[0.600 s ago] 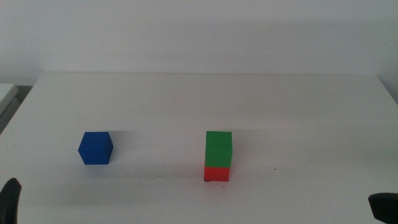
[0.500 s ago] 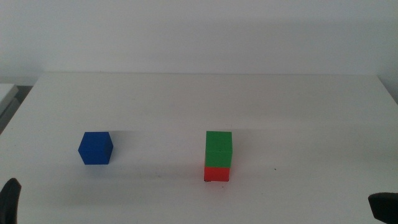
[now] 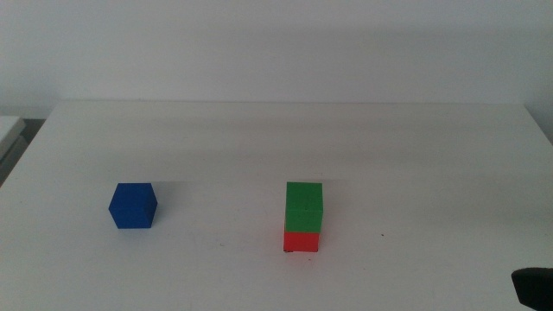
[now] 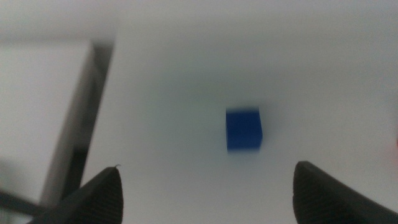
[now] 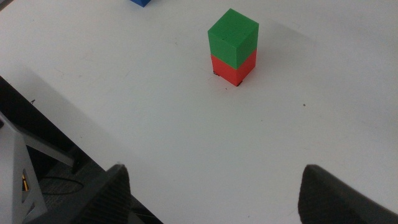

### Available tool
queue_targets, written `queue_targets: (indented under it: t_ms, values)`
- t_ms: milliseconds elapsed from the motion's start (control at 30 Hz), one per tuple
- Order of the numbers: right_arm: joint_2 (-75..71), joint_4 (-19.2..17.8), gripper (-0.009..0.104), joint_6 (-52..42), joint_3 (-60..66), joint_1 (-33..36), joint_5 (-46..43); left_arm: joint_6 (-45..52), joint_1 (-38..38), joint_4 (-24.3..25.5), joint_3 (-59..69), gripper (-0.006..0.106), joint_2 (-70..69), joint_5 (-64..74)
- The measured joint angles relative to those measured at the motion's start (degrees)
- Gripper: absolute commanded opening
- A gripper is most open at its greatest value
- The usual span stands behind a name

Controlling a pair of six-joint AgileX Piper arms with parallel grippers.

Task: Stack red cubes first, then green, then blue cubes in a specific spot.

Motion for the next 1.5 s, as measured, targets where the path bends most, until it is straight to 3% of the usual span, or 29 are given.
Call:
queue_targets:
  t_ms: [167,600,933,1500]
  values:
    - [0.0,0.0,0.093,0.0,0.0,0.0,0.0,-3.4,0.0,-0.8,-6.5,0.094,12.0,8.8]
    - [0.0,0.0,0.093,0.0,0.0,0.0,0.0,-2.7,0.0,-6.5,-10.9,0.094,40.0,2.6]
    - [0.0,0.0,0.093,0.0,0.0,0.0,0.0,-2.6,-4.0,-2.8,-20.1,0.094,60.1,0.2]
    - [0.0,0.0,0.093,0.0,0.0,0.0,0.0,0.2,-4.0,-6.0,-21.3,0.090,74.0,-7.4]
